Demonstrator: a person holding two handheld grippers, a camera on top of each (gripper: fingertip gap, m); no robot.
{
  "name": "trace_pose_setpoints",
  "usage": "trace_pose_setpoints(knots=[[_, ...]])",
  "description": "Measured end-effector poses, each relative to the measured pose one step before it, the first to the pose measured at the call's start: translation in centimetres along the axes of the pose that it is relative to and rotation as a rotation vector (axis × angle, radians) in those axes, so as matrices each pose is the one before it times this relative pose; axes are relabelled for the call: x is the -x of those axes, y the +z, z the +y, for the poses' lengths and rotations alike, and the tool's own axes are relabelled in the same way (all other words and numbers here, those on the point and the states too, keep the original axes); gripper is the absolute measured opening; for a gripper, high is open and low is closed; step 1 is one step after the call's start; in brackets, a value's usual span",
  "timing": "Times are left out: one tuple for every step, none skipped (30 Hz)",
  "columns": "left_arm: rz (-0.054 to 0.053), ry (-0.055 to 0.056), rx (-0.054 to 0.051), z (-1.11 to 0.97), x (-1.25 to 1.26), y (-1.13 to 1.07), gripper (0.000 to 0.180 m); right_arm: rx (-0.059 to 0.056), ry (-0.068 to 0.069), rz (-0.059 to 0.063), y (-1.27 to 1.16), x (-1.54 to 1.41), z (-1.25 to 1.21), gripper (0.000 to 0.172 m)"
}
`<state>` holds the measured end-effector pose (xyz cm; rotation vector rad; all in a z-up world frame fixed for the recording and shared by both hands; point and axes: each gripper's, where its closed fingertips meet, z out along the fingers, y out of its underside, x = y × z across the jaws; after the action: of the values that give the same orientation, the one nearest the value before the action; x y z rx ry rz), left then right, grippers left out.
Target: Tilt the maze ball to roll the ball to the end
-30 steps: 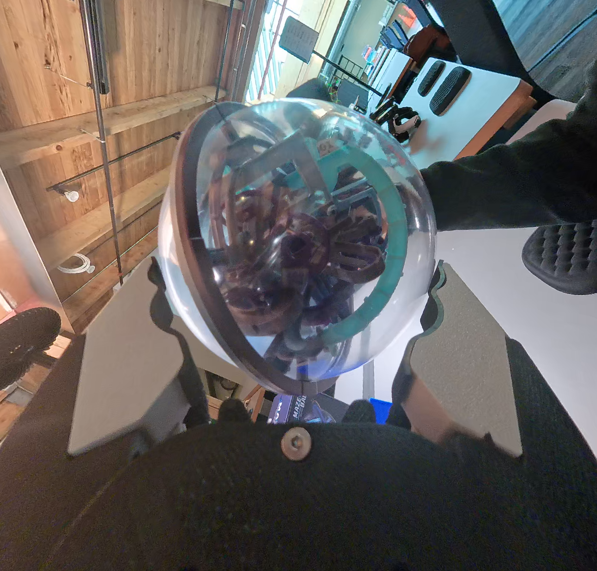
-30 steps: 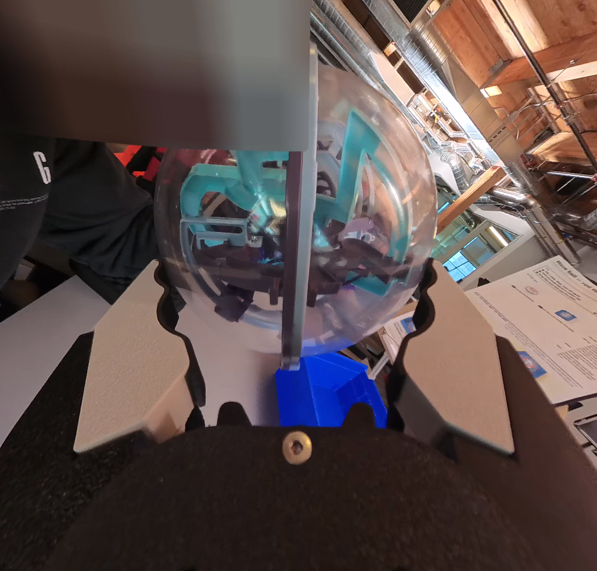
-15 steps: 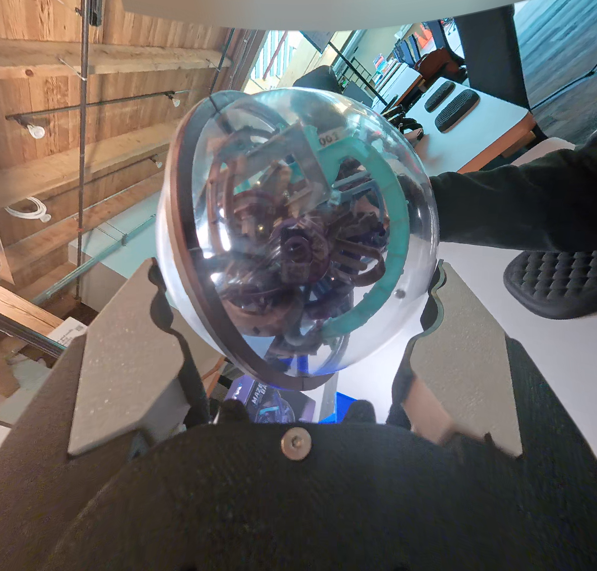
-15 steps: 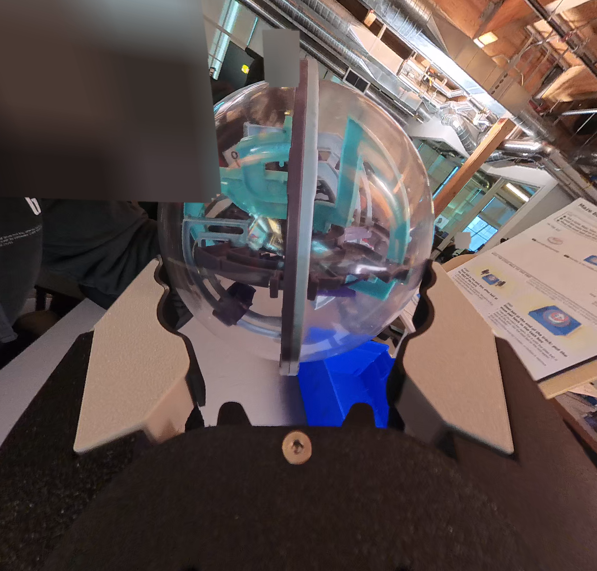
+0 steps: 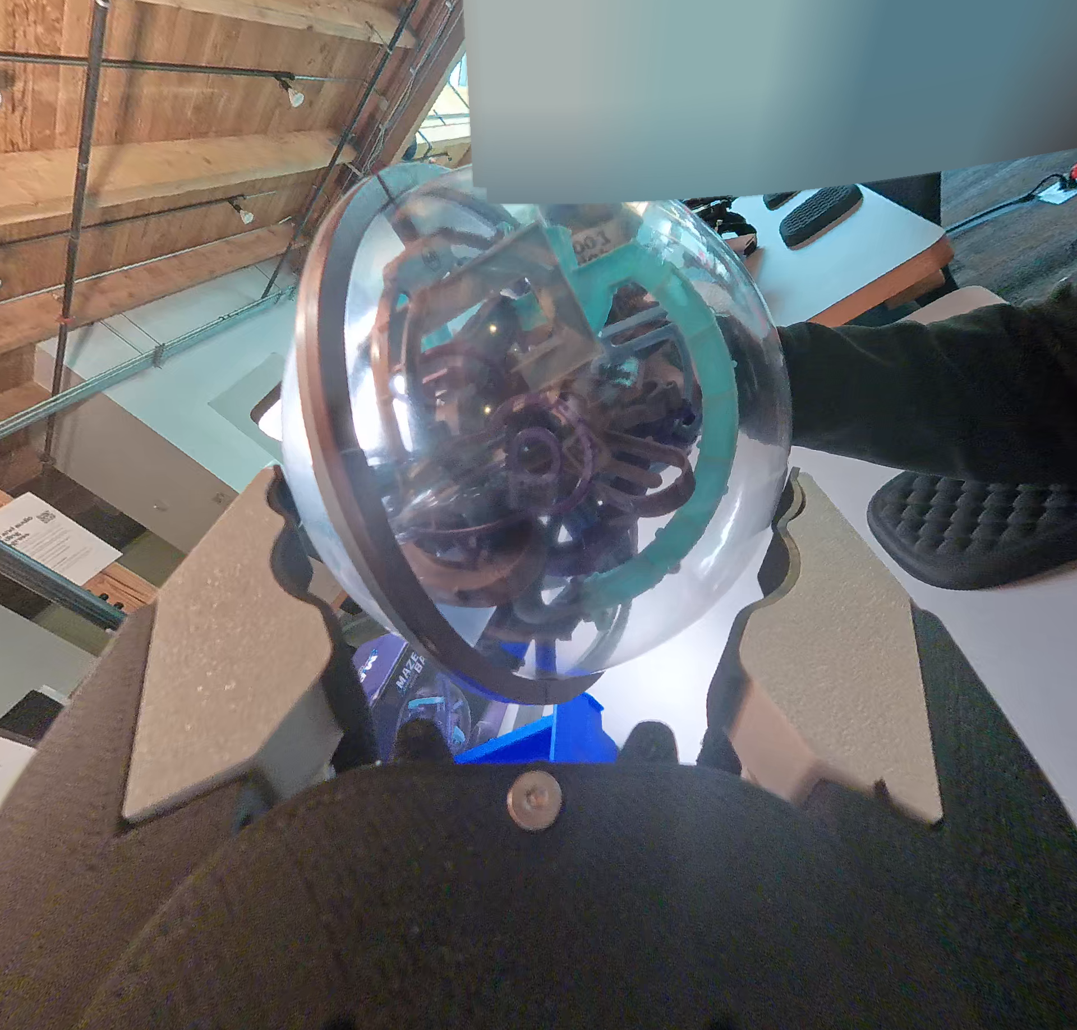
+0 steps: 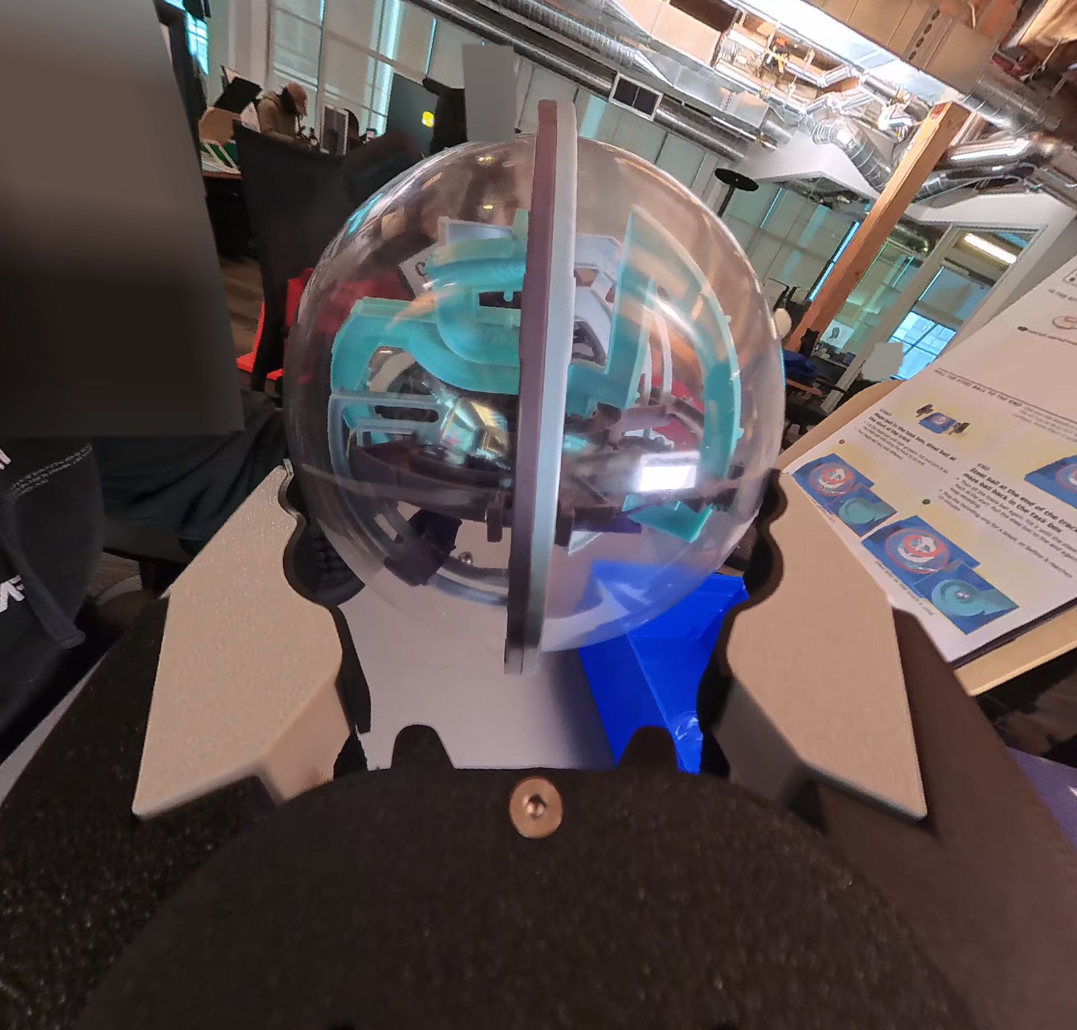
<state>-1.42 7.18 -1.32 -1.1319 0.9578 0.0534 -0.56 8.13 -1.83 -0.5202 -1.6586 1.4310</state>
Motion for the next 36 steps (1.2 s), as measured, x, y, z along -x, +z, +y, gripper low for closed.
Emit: trace_pose_setpoints(knots=[[0.0007, -0.0067, 0.0010, 0.040, 0.017, -0.010, 0.155, -0.0019, 0.0090, -0.0028, 0.019, -0.052, 0.071, 0.147], [0.0004, -0.0056, -0.0015, 0.005, 0.034, -0.021, 0.155, -0.0046, 0.0082, -0.0036, 0.030, -0.040, 0.038, 0.147], [0.0006, -0.0031, -0.0045, -0.051, 0.007, -0.034, 0.155, -0.0059, 0.0067, -0.0047, 0.042, -0.018, 0.046, 0.147], [0.0012, 0.0006, -0.0061, -0.078, -0.005, -0.056, 0.155, -0.0050, 0.0043, -0.0055, 0.046, -0.002, 0.071, 0.147], [0.0010, 0.0021, -0.0034, -0.047, -0.017, -0.057, 0.155, -0.0048, 0.0023, -0.0050, 0.045, 0.010, 0.063, 0.147], [0.0005, 0.0001, 0.0011, 0.001, 0.014, -0.048, 0.155, -0.0050, 0.0026, -0.0033, 0.054, -0.024, 0.044, 0.147], [0.0005, -0.0022, 0.0023, 0.036, 0.016, -0.039, 0.155, -0.0035, 0.0036, -0.0019, 0.042, -0.029, 0.040, 0.147], [0.0007, -0.0037, 0.0009, 0.030, 0.019, -0.034, 0.155, -0.0006, 0.0048, -0.0013, 0.030, -0.031, 0.050, 0.147], [0.0007, -0.0035, 0.0012, 0.052, 0.022, -0.022, 0.155, 0.0006, 0.0043, -0.0005, 0.034, -0.036, 0.044, 0.147], [0.0006, -0.0027, 0.0019, 0.063, 0.016, -0.021, 0.155, 0.0005, 0.0032, 0.0001, 0.019, -0.038, 0.047, 0.147], [0.0008, -0.0039, 0.0018, 0.054, 0.011, -0.020, 0.155, 0.0014, 0.0041, 0.0002, 0.013, -0.036, 0.050, 0.147], [0.0008, -0.0052, 0.0015, 0.068, 0.023, 0.000, 0.155, 0.0024, 0.0048, 0.0007, 0.008, -0.054, 0.058, 0.147], [0.0004, -0.0044, 0.0012, 0.072, 0.027, 0.000, 0.155, 0.0020, 0.0036, 0.0015, 0.008, -0.050, 0.034, 0.147], [-0.0004, -0.0042, 0.0027, 0.112, 0.029, 0.010, 0.155, 0.0007, 0.0029, 0.0019, -0.012, -0.062, 0.026, 0.147], [-0.0004, -0.0046, 0.0026, 0.084, 0.041, 0.005, 0.155, -0.0007, 0.0035, 0.0013, 0.006, -0.055, 0.008, 0.147], [-0.0001, -0.0039, 0.0004, 0.030, 0.019, -0.004, 0.155, -0.0020, 0.0041, -0.0003, 0.011, -0.044, 0.014, 0.147], [-0.0002, -0.0038, -0.0015, -0.014, 0.019, -0.005, 0.155, -0.0041, 0.0051, -0.0020, 0.006, -0.034, -0.001, 0.147], [-0.0007, -0.0047, -0.0018, -0.025, 0.027, -0.016, 0.155, -0.0061, 0.0063, -0.0030, 0.015, -0.028, -0.005, 0.147], [-0.0006, -0.0055, -0.0010, -0.026, 0.038, -0.012, 0.155, -0.0065, 0.0072, -0.0032, 0.034, -0.048, -0.013, 0.147], [-0.0001, -0.0056, -0.0002, -0.002, 0.048, -0.022, 0.155, -0.0050, 0.0074, -0.0027, 0.036, -0.047, 0.026, 0.147], [0.0004, -0.0058, 0.0008, 0.052, 0.044, -0.043, 0.155, -0.0027, 0.0073, -0.0016, 0.047, -0.062, 0.050, 0.147], [0.0007, -0.0052, 0.0017, 0.081, 0.048, -0.034, 0.155, -0.0008, 0.0062, -0.0004, 0.046, -0.072, 0.072, 0.147], [0.0004, -0.0048, 0.0026, 0.123, 0.056, -0.019, 0.155, 0.0007, 0.0054, 0.0004, 0.028, -0.084, 0.091, 0.147], [0.0004, -0.0056, 0.0025, 0.116, 0.045, -0.012, 0.155, 0.0014, 0.0058, 0.0007, 0.030, -0.082, 0.079, 0.147], [0.0004, -0.0063, 0.0019, 0.103, 0.051, 0.001, 0.155, 0.0009, 0.0063, 0.0006, 0.006, -0.081, 0.070, 0.147], [0.0004, -0.0058, 0.0007, 0.073, 0.039, 0.000, 0.155, 0.0000, 0.0063, 0.0000, 0.004, -0.065, 0.065, 0.147], [0.0006, -0.0054, -0.0002, 0.047, 0.021, 0.011, 0.155, 0.0003, 0.0065, -0.0007, 0.003, -0.056, 0.058, 0.147], [0.0008, -0.0059, 0.0003, 0.055, 0.033, 0.010, 0.155, 0.0013, 0.0069, -0.0008, -0.004, -0.053, 0.072, 0.147], [0.0007, -0.0061, 0.0023, 0.094, 0.032, 0.003, 0.155, 0.0016, 0.0067, 0.0000, 0.001, -0.069, 0.087, 0.147], [0.0006, -0.0065, 0.0033, 0.119, 0.047, 0.006, 0.155, 0.0013, 0.0065, 0.0010, 0.017, -0.083, 0.082, 0.147], [0.0009, -0.0083, 0.0034, 0.153, 0.062, -0.005, 0.155, 0.0020, 0.0079, 0.0015, 0.014, -0.094, 0.093, 0.147], [0.0010, -0.0102, 0.0027, 0.149, 0.075, 0.004, 0.155, 0.0022, 0.0099, 0.0014, 0.017, -0.121, 0.104, 0.147], [0.0011, -0.0111, 0.0016, 0.136, 0.077, 0.006, 0.155, 0.0016, 0.0112, 0.0010, 0.022, -0.105, 0.102, 0.147], [0.0008, -0.0118, 0.0020, 0.141, 0.076, 0.003, 0.155, 0.0007, 0.0114, 0.0010, 0.016, -0.118, 0.099, 0.147], [0.0008, -0.0105, 0.0022, 0.161, 0.082, 0.008, 0.155, 0.0007, 0.0102, 0.0011, 0.014, -0.114, 0.105, 0.147], [0.0008, -0.0087, 0.0026, 0.162, 0.071, 0.010, 0.155, 0.0016, 0.0086, 0.0011, 0.007, -0.127, 0.116, 0.147]])
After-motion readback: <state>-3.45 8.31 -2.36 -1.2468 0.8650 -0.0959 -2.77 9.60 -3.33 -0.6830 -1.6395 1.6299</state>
